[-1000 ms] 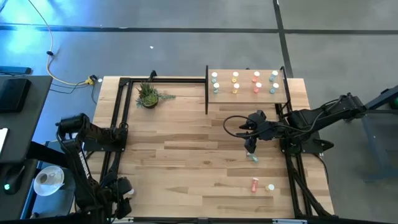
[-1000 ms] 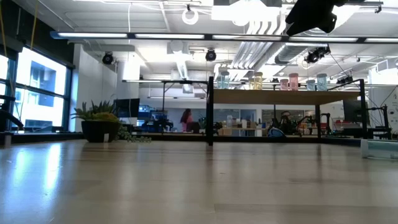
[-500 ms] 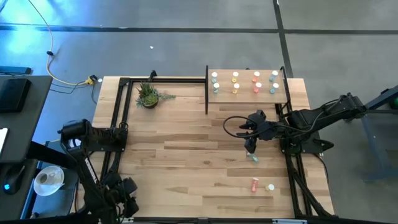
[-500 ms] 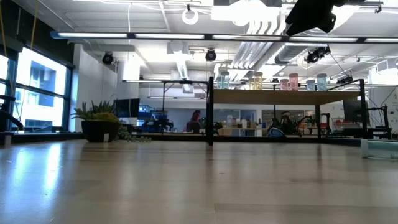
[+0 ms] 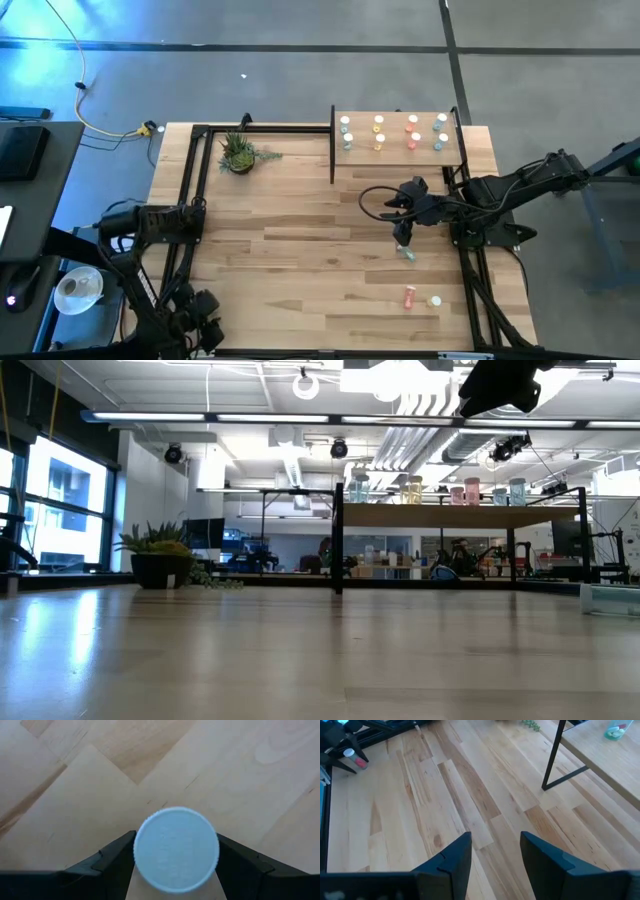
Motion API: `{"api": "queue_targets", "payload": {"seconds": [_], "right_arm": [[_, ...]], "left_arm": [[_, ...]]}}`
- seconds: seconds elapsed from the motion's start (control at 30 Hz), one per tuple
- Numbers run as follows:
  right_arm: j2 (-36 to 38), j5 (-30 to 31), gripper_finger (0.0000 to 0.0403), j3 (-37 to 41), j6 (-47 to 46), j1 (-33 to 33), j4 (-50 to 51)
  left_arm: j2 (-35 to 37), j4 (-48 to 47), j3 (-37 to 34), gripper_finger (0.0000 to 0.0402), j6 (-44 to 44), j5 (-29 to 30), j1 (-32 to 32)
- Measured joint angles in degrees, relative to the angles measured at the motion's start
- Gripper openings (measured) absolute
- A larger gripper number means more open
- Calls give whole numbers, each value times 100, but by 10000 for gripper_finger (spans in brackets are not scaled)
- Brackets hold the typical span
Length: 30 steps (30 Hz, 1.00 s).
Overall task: Pick and place medicine bottles onto shelf by color
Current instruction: Put the blue pill bottle aligned with the other blue pill bottles on the shelf
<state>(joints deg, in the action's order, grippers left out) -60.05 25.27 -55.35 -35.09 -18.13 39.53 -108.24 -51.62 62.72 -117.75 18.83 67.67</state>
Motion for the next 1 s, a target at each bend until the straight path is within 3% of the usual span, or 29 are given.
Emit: {"api": "queue_targets", "payload": {"seconds": [0.3, 0.6, 1.0], "right_arm": [[0, -1, 160, -2, -48, 0, -2], [0, -3, 160, -2, -48, 0, -1], [0, -3, 160, -2, -48, 0, 0]], "left_arm": [[-49, -143, 66, 239, -462, 682, 233], [-218, -228, 84, 233, -506, 614, 231], [-237, -237, 81, 136, -479, 630, 253]]}}
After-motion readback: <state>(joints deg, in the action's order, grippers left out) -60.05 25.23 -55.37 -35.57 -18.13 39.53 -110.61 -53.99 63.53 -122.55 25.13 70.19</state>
